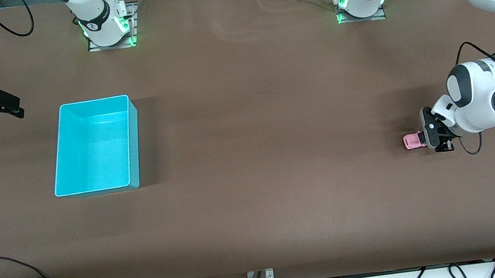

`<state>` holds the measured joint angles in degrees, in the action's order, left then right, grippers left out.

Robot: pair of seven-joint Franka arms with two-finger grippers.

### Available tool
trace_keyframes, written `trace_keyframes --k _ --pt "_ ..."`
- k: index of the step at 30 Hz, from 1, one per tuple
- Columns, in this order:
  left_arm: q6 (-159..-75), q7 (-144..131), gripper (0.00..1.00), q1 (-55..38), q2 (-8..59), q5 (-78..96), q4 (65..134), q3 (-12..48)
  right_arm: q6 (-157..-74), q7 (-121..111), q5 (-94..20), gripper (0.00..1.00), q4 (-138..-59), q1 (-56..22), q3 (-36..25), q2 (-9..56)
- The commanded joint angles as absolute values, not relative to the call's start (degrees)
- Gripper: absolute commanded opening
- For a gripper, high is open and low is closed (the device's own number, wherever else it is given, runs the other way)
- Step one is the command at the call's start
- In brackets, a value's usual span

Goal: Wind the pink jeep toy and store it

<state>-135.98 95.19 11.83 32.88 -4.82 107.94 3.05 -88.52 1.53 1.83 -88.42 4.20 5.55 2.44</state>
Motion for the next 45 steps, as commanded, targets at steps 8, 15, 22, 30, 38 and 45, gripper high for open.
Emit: trace_keyframes --k 8,15,22,30,38,45 --pt "-136.3 100.9 0.0 11.8 32.7 -3.8 107.7 4.6 -87.9 1.1 1.4 1.0 -87.7 4.5 5.7 2.4" --pt "-136.3 102.0 0.0 11.8 32.8 -3.8 107.6 4.7 -87.9 1.1 1.4 1.0 -87.7 4.5 5.7 2.4" --pt "-136.3 102.0 0.0 12.2 34.0 -3.9 107.4 4.5 -87.9 1.1 1.4 1.0 -87.7 4.5 5.7 2.4" --pt "-136.3 102.2 0.0 18.1 35.6 -4.7 107.1 4.4 -87.9 1.1 1.4 1.0 -87.7 4.5 5.7 2.4" --pt "-136.3 110.4 0.0 24.1 36.0 -4.7 107.0 4.2 -87.9 1.1 1.4 1.0 -87.7 4.5 5.7 2.4" --pt "-136.1 115.5 0.0 28.4 38.4 -4.7 103.0 4.0 -87.9 1.1 1.4 1.0 -87.7 4.5 5.7 2.4"
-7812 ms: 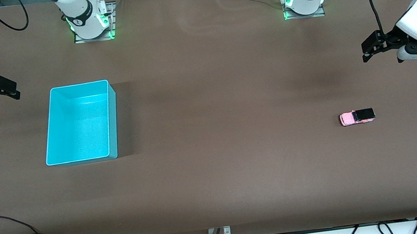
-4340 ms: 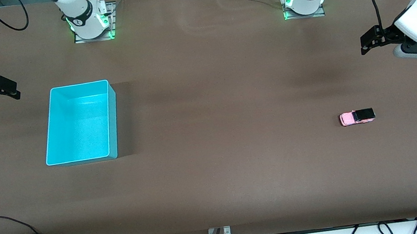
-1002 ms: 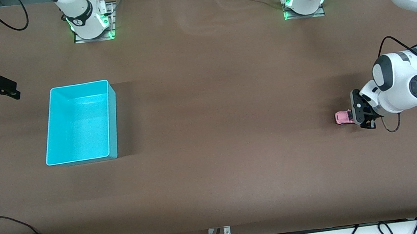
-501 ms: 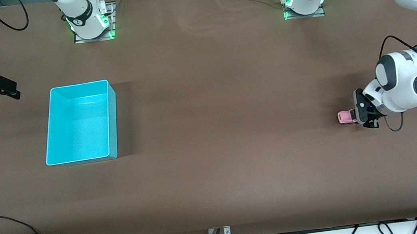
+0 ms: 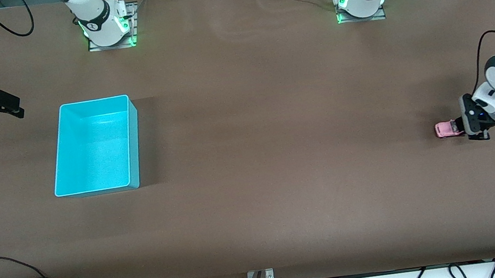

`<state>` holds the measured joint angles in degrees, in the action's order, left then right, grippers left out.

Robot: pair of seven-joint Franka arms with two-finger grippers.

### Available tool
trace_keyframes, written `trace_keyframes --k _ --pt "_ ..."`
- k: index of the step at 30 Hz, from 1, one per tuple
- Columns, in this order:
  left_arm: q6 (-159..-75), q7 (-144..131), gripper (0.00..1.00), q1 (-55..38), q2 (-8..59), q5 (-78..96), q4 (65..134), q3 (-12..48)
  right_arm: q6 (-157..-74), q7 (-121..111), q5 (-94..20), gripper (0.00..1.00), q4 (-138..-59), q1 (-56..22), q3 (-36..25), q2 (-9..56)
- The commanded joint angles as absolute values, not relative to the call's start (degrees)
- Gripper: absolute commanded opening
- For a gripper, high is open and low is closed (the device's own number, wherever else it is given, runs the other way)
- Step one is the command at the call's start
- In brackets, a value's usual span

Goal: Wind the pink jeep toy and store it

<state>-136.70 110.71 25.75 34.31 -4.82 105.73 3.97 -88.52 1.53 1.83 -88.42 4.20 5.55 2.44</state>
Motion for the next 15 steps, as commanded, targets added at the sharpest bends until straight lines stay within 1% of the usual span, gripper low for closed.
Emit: trace_keyframes --k 1,5,6,7,8,9,12,15 --pt "-136.1 116.2 0.0 28.7 38.5 -4.7 102.8 4.0 -87.9 1.1 1.4 1.0 -87.7 4.5 5.7 2.4" --pt "-136.1 116.7 0.01 29.5 38.4 -4.7 102.5 4.0 -87.9 1.1 1.4 1.0 -87.7 4.5 5.7 2.4" --pt "-136.1 116.6 0.09 29.7 38.3 -4.7 102.5 4.0 -87.9 1.1 1.4 1.0 -87.7 4.5 5.7 2.4" --pt "-136.1 116.7 0.28 29.8 38.2 -4.7 102.5 4.0 -87.9 1.1 1.4 1.0 -87.7 4.5 5.7 2.4" --pt "-136.1 116.9 0.72 29.9 38.1 -4.7 102.4 4.0 -87.9 1.1 1.4 1.0 -87.7 4.5 5.7 2.4" --pt "-135.9 117.2 1.0 29.9 38.1 -4.7 102.2 4.1 -87.9 1.1 1.4 1.0 -87.7 4.5 5.7 2.4" --pt "-133.3 117.4 1.0 29.6 37.4 -4.4 100.6 4.3 -87.9 1.1 1.4 1.0 -87.7 4.5 5.7 2.4" --pt "-128.3 117.1 1.0 29.4 35.6 -4.1 98.3 4.4 -87.9 1.1 1.4 1.0 -87.7 4.5 5.7 2.4"
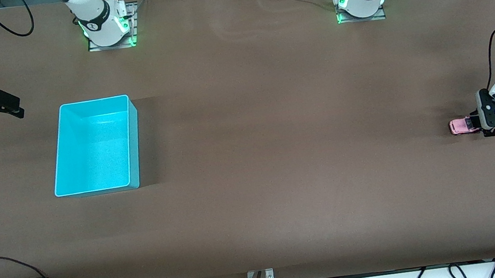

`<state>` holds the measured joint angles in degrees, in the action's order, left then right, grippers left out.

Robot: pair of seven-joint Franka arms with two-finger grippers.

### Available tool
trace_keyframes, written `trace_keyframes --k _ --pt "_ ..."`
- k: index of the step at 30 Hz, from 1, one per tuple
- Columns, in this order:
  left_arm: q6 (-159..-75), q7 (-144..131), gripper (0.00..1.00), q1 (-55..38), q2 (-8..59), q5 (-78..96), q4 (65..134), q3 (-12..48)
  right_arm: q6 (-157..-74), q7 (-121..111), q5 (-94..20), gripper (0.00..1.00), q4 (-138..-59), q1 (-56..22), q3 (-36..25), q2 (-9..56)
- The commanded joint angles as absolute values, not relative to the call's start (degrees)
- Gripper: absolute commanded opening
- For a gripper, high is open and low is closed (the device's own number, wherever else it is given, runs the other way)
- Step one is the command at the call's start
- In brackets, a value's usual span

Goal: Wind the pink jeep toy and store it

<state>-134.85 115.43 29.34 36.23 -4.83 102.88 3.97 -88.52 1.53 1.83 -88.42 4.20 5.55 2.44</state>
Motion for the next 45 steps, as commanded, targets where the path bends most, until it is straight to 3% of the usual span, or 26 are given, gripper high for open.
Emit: trace_keyframes --k 1,29,45 --pt "-127.2 117.1 1.0 29.3 35.4 -4.2 97.7 4.4 -87.9 1.1 1.4 1.0 -87.7 4.5 5.7 2.4" --pt "-95.5 98.4 1.0 23.2 33.0 -3.5 78.6 4.8 -87.9 1.1 1.4 1.0 -87.7 4.5 5.7 2.4" --pt "-84.3 88.7 1.0 18.6 33.0 -1.5 72.6 5.3 -87.9 1.1 1.4 1.0 -87.7 4.5 5.7 2.4"
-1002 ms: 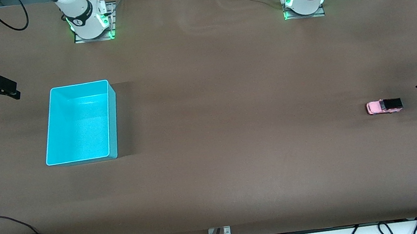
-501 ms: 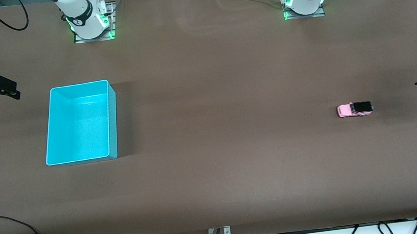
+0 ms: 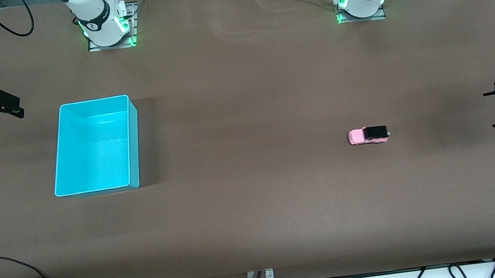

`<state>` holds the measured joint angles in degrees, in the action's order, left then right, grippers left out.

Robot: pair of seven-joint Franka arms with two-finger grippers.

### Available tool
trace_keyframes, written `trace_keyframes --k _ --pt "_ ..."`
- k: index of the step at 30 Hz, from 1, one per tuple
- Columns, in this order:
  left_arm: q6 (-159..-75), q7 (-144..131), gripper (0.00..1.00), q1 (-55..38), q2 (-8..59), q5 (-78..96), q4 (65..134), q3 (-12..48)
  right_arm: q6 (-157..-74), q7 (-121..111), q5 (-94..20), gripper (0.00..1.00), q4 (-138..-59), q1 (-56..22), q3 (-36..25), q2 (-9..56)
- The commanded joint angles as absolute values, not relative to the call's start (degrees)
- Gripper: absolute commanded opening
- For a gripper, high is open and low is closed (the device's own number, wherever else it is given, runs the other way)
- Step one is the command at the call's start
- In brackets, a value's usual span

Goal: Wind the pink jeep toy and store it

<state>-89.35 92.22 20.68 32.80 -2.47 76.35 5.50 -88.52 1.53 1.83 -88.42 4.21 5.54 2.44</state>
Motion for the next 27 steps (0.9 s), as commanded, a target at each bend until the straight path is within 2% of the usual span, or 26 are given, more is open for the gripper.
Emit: trace_keyframes --k 1,8,12,19,27 --pt "-83.3 87.8 1.0 18.1 33.0 -1.5 72.1 5.3 -87.9 1.1 1.4 1.0 -87.7 4.5 5.7 2.4" --pt "-80.9 83.2 1.0 15.0 31.0 -1.6 71.0 4.9 -87.9 1.1 1.4 1.0 -87.7 4.5 5.7 2.4" --pt "-80.9 80.4 1.0 12.5 26.8 -1.8 73.2 4.2 -87.9 1.1 1.4 1.0 -87.7 4.5 5.7 2.4" --pt "-82.5 67.1 1.0 9.5 14.8 -1.6 86.5 4.2 -87.9 1.1 1.4 1.0 -87.7 4.5 5.7 2.4" --pt "-88.6 57.1 1.0 7.2 5.5 -1.6 96.9 4.1 -87.9 1.1 1.4 1.0 -87.7 4.5 5.7 2.4"
